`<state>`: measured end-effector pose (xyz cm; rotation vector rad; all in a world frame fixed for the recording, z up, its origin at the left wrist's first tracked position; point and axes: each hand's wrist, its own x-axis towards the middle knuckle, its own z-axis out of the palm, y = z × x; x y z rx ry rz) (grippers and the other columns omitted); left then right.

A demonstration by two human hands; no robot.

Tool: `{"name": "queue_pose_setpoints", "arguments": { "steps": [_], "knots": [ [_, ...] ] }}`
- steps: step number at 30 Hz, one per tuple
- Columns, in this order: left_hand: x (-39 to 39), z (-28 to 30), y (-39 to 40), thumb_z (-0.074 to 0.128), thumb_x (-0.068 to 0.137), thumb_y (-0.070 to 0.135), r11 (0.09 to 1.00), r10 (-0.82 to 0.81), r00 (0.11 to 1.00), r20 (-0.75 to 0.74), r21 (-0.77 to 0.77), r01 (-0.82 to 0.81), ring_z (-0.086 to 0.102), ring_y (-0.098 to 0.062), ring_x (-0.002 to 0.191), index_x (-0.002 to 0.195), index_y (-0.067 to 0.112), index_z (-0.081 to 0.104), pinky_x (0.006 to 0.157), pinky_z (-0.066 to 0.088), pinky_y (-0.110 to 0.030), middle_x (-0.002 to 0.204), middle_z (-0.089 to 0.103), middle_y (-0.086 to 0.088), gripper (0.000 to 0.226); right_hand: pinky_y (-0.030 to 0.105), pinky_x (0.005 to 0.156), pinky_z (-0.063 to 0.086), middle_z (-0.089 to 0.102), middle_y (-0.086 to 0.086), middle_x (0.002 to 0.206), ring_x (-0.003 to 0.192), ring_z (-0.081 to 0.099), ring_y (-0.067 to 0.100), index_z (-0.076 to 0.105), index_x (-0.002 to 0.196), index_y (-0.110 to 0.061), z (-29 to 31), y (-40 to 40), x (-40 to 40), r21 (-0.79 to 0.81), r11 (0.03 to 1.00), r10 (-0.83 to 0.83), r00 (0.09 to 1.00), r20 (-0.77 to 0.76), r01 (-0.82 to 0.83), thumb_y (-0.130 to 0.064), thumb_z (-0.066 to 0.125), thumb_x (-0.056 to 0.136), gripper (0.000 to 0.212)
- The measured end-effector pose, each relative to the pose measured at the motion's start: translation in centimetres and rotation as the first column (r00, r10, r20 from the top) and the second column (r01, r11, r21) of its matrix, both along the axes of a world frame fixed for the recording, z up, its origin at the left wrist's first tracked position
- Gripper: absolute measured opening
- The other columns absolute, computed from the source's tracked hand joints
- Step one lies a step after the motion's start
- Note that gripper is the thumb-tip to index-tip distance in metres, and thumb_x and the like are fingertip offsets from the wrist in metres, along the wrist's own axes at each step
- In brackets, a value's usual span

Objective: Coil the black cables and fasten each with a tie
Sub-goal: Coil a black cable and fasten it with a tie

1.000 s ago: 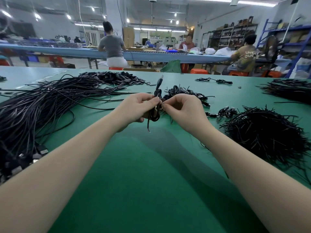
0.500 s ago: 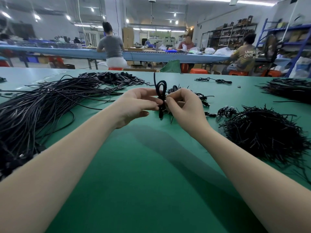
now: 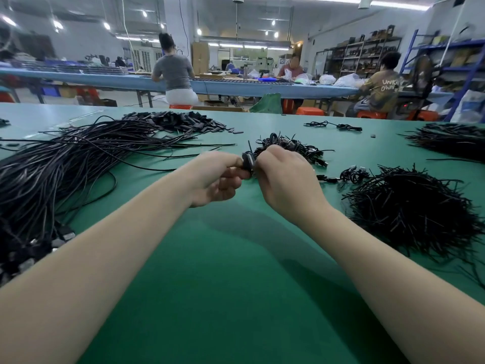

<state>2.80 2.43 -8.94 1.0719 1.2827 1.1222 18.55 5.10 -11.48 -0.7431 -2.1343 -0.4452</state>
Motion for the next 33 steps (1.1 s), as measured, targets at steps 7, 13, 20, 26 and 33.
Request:
{"name": "queue_pose_setpoints", "arguments": {
  "steps": [7, 13, 20, 26, 33],
  "knots": [
    [0.1, 0.4, 0.0, 0.047, 0.094, 0.011, 0.986, 0.053, 0.997, -0.054, 0.158, -0.044, 0.056, -0.007, 0.046, 0.114, 0.034, 0.056, 0.046, 0.043, -0.018, 0.061, 0.065, 0.005, 0.031, 0.032, 0.069, 0.044, 0.057, 0.007, 0.085, 0.083, 0.057, 0.021, 0.061, 0.087, -0.004, -0.6, 0.1, -0.2, -0.278, 0.942, 0.144, 0.975, -0.169, -0.188, -0.003, 0.057, 0.090, 0.004],
    [-1.3, -0.7, 0.4, 0.049, 0.085, -0.006, 0.757, 0.275, 0.721, -0.636, 0.606, 0.245, 0.054, -0.003, 0.078, 0.103, 0.041, 0.065, 0.066, 0.040, -0.008, 0.096, 0.058, 0.014, 0.054, 0.014, 0.057, 0.041, 0.062, -0.007, 0.073, 0.060, 0.055, -0.001, 0.060, 0.082, -0.019, -0.2, 0.7, -0.4, -0.560, 0.746, -0.033, 0.819, -0.572, -0.361, -0.014, 0.059, 0.091, 0.011],
    [-1.8, -1.8, 1.0, 0.076, 0.078, 0.017, 0.643, 0.437, 0.649, -0.623, 0.721, 0.259, 0.049, -0.002, 0.092, 0.104, 0.027, 0.073, 0.072, 0.038, -0.008, 0.097, 0.056, 0.013, 0.028, 0.030, 0.069, 0.050, 0.068, 0.008, 0.080, 0.072, 0.060, 0.012, 0.064, 0.082, -0.019, -0.1, 0.8, -0.2, -0.634, 0.595, -0.047, 0.767, -0.640, -0.493, -0.011, 0.061, 0.091, 0.013],
    [0.5, -2.2, 0.6, 0.056, 0.097, 0.024, 0.820, 0.284, 0.820, -0.496, 0.570, 0.061, 0.055, -0.008, 0.067, 0.090, 0.012, 0.070, 0.064, 0.045, -0.030, 0.074, 0.065, -0.006, 0.021, 0.022, 0.066, 0.042, 0.060, -0.006, 0.079, 0.071, 0.055, 0.010, 0.062, 0.084, -0.015, -0.5, 1.0, -0.2, -0.511, 0.818, 0.003, 0.891, -0.454, -0.263, -0.010, 0.061, 0.090, 0.008],
    [0.8, -1.3, 0.2, 0.047, 0.090, 0.013, 0.986, 0.049, 0.955, 0.292, -0.166, 0.000, 0.041, -0.002, 0.033, 0.055, 0.014, 0.058, 0.032, 0.030, -0.010, 0.048, 0.052, 0.005, 0.036, 0.035, 0.060, 0.046, 0.057, 0.012, 0.072, 0.063, 0.056, 0.031, 0.060, 0.071, -0.003, -0.5, 0.4, 0.4, 0.274, 0.961, 0.021, 0.998, 0.063, -0.038, 0.009, 0.073, 0.068, 0.018]
  ]
}}
